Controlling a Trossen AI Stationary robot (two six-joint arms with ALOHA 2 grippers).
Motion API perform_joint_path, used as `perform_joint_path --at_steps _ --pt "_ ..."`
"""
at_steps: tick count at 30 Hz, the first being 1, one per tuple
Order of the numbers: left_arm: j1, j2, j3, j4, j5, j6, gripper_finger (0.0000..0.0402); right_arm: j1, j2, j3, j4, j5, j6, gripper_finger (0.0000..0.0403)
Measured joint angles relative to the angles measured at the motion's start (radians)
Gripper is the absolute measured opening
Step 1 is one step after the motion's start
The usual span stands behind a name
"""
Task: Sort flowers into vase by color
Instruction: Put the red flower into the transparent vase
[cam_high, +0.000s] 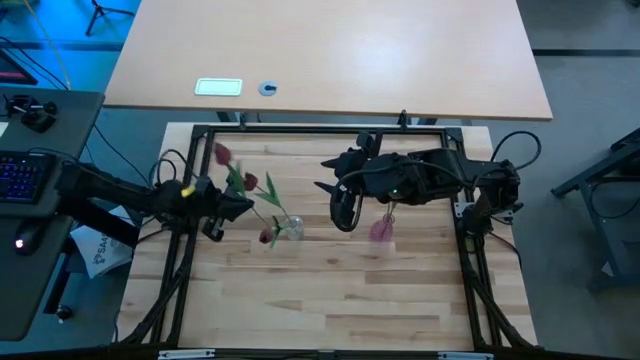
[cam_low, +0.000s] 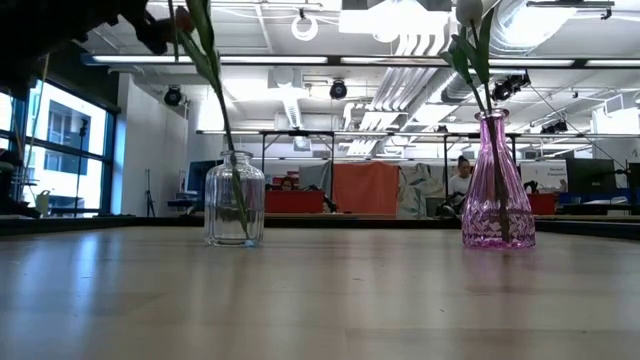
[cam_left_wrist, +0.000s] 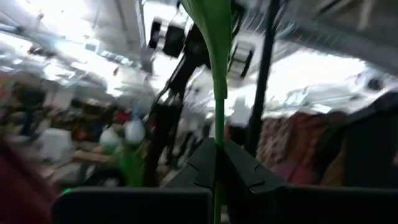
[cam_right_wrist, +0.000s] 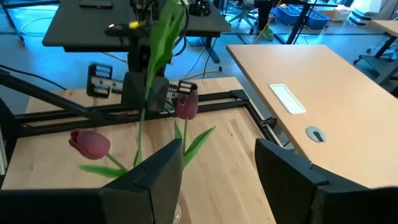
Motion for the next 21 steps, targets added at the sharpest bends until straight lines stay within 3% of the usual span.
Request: perform_joint_path --at_steps 11,21 --pt "-0.139 0.012 -0.113 -0.002 -0.29 0.062 0.0 -0.002 0.0 0.0 -0.008 -0.002 0.005 0.0197" --pt "-0.153 0.08 -0.111 0.009 -0.32 0.074 0.0 -0.012 0.0 0.0 -0.012 0.0 0.023 0.0197"
